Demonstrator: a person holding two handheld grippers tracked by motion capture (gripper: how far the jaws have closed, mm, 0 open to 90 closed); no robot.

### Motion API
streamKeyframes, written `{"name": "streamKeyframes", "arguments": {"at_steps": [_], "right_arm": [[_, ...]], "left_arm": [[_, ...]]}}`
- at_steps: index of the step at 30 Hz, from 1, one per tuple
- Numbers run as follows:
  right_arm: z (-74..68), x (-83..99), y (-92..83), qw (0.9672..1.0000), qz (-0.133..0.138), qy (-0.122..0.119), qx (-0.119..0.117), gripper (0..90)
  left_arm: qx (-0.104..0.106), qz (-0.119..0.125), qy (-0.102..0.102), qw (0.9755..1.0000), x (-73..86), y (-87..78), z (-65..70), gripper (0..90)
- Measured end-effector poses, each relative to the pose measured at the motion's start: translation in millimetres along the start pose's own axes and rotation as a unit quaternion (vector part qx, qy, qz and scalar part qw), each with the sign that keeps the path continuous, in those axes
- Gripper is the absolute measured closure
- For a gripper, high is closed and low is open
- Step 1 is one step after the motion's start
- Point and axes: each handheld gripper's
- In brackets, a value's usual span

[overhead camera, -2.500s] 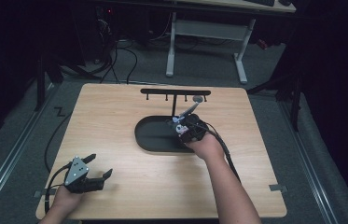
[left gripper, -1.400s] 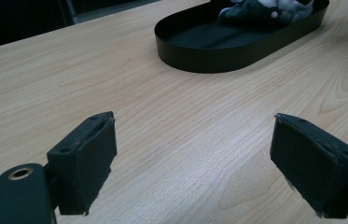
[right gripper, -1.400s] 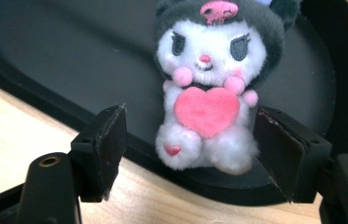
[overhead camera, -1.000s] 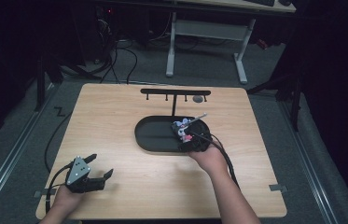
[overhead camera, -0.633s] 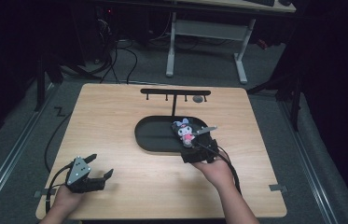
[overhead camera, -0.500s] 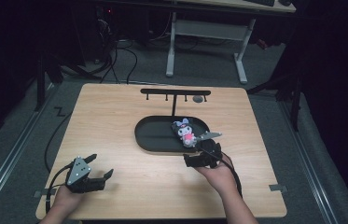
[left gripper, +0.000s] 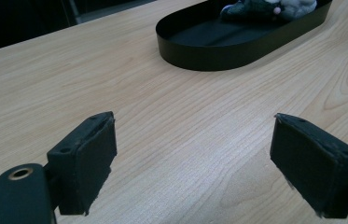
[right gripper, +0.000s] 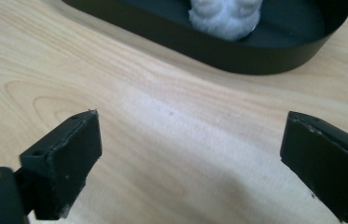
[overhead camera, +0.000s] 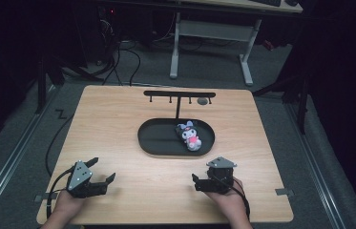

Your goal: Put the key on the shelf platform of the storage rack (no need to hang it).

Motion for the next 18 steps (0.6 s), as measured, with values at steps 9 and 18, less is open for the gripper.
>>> {"name": "streamKeyframes", "arguments": {"at_steps": [9, 18], "right_arm": [[-15.8, 34.3, -13.8, 0.9992, 0.04, 0.009, -0.003, 8.3], [-18.4, 37.6, -13.9, 0.9988, 0.047, -0.002, 0.011, 8.7]], "left_arm": [[0.005, -0.002, -0.001, 1.0, -0.6, 1.1, -0.6, 15.5], [0.007, -0.001, 0.0, 1.0, -0.3, 0.3, -0.9, 15.5]]}}
Point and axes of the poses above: each handheld gripper's, and its own axes: y roughly forward along the jaws, x roughly out of its underside, z roughly to its right, and after that the axes turned 1 degree about -y, right-handed
